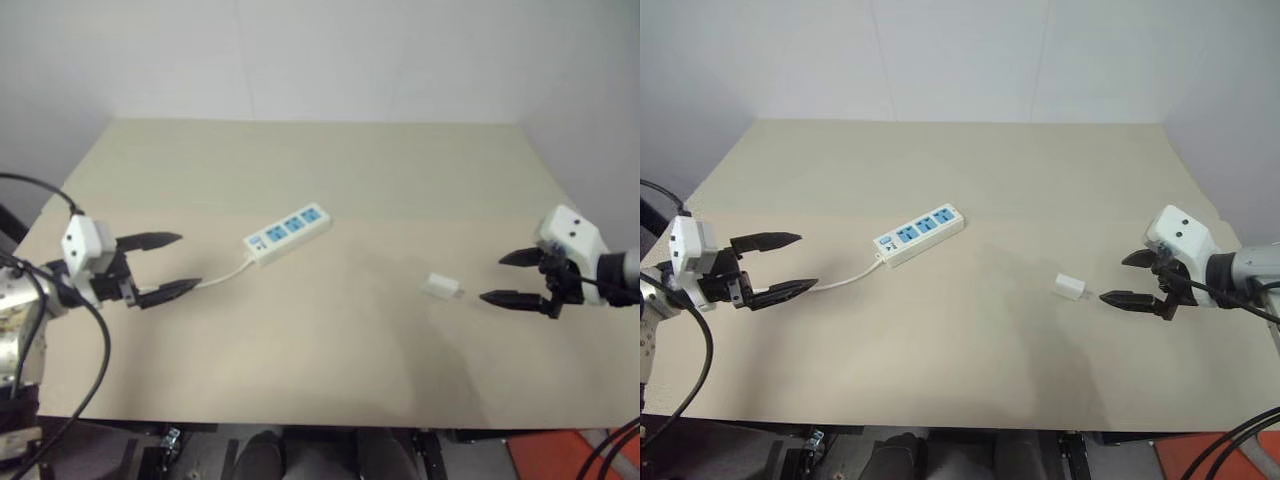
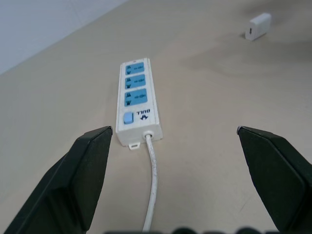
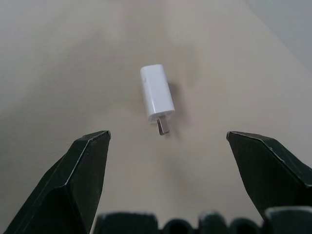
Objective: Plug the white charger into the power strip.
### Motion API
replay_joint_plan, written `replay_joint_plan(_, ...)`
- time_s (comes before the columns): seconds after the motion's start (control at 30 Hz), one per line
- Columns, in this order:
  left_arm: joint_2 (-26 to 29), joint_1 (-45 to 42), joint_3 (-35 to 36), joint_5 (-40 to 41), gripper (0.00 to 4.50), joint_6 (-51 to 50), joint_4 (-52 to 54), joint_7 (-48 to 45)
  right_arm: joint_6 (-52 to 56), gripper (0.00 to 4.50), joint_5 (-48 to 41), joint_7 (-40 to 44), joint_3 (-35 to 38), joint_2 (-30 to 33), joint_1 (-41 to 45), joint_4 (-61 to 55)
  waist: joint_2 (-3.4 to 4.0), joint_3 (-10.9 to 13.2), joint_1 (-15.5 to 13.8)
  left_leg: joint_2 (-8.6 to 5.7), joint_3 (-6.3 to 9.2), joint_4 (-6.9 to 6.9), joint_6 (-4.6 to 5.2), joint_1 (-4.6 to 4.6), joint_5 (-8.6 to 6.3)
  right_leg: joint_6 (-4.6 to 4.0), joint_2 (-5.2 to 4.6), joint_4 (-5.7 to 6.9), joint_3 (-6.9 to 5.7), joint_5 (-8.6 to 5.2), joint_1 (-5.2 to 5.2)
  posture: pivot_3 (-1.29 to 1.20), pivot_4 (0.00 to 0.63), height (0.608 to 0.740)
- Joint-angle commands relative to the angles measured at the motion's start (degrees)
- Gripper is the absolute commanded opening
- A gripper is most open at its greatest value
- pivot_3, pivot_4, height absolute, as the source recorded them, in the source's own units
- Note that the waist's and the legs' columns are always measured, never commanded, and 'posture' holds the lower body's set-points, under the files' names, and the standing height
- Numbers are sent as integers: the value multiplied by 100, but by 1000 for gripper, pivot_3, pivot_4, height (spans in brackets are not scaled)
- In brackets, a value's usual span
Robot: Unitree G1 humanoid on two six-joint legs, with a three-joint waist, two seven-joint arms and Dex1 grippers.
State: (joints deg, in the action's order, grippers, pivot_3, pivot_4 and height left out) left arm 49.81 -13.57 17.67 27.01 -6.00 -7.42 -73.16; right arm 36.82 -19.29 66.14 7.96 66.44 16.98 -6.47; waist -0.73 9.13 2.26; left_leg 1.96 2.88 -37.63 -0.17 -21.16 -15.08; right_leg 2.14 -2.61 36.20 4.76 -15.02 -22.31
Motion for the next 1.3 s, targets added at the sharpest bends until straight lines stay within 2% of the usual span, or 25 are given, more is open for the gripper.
replay_joint_plan(0.03, -3, -126, 12, -101, 4475, 257, -148, 55, -51, 4500, -90, -71, 326, 28, -36, -190, 0, 0, 1, 0, 0, 0, 0, 0, 0, 0, 0, 1, 0, 0, 0, 0, 150, 740)
replay_joint_plan(0.13, -111, -280, -50, -208, 4475, 498, -400, 179, -61, 4500, -104, -122, 366, 6, -53, -209, 0, 0, -3, 0, 0, -1, 0, 1, 0, 0, 0, 3, 0, 0, 0, 0, 150, 740)
replay_joint_plan(0.23, -436, -645, -190, -474, 4475, 931, -950, 485, -69, 4500, -128, -191, 416, -52, -27, -264, 0, 0, -45, -2, 1, -7, 0, 1, 0, 2, -1, 4, 0, 2, 4, 0, 150, 740)
replay_joint_plan(0.33, -733, -1022, -383, -613, 4475, 1305, -1584, 408, -52, 4500, -153, -240, 437, -118, -4, -338, 0, -1, -85, -3, 1, -13, 0, 1, 0, 5, 0, 3, 0, 6, 6, 0, 150, 740)
replay_joint_plan(0.6, -1450, -2731, -799, -1042, 4475, 2243, -4494, -63, -36, 4500, -229, -445, 593, -250, -181, -669, -3, -2, -158, -8, 4, -18, 0, -8, 1, 7, 1, 2, -3, 9, 4, 0, 150, 740)
replay_joint_plan(0.77, -1721, -3386, -793, -1314, 4475, 2856, -5822, -193, 56, 4500, -364, -578, 870, -272, -483, -1001, -6, -4, -146, -10, 5, -19, 1, -15, 1, 10, 1, -3, -3, 11, 3, 0, 150, 740)
replay_joint_plan(0.97, -1867, -3785, -695, -1507, 4475, 3120, -6469, -28, 159, 4500, -449, -733, 1278, -302, -916, -1376, -7, -4, -136, -11, 7, -20, 1, -17, 1, 10, 2, 3, -3, 11, 1, 0, 150, 740)
replay_joint_plan(1.3, -2164, -3991, -754, -2036, 4475, 3274, -6788, 656, 431, 4500, -617, -873, 1766, -295, -1360, -1846, -9, -6, -144, -11, 9, -22, 0, -15, 1, 14, 2, 5, -3, 13, 5, 0, 150, 740)
